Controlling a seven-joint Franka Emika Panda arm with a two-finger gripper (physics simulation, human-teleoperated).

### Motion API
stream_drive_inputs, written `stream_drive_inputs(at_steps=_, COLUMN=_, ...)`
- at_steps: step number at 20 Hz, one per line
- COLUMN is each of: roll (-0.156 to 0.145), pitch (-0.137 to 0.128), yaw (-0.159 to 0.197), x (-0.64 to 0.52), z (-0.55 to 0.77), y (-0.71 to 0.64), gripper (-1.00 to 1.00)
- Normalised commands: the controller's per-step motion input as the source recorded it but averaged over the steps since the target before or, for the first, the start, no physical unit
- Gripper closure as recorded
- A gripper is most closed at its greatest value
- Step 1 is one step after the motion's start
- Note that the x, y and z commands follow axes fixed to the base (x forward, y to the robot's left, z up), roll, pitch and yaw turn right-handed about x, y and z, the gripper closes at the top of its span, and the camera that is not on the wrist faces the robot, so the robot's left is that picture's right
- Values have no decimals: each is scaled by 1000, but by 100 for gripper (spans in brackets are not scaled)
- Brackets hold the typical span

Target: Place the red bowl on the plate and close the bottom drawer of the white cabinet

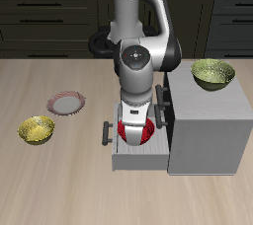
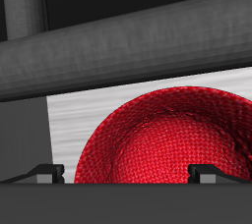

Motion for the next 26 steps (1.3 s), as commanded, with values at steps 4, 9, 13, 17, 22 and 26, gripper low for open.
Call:
stream_drive_inputs(at_steps=4, roll=-27, pitch=15, yaw=-30, x=-39, z=-149, y=-9, gripper=-100)
stream_drive_inputs(at_steps=9, roll=-37, pitch=37, yaw=-69, x=-58, z=-85, y=-4, gripper=100)
stream_drive_inputs(at_steps=13, roll=2, pitch=-14, yaw=22, x=-71, z=75, y=-14, gripper=100)
stream_drive_inputs(at_steps=17, roll=-4, pitch=12, yaw=-5, x=-35, z=34, y=-59, gripper=100)
stream_drive_inputs(at_steps=22, roll=-12, pitch=1, yaw=2, x=-24, z=29, y=-59, gripper=100)
stream_drive_inputs(at_steps=26, roll=6, pitch=5, yaw=13, x=23, z=7, y=2, gripper=100)
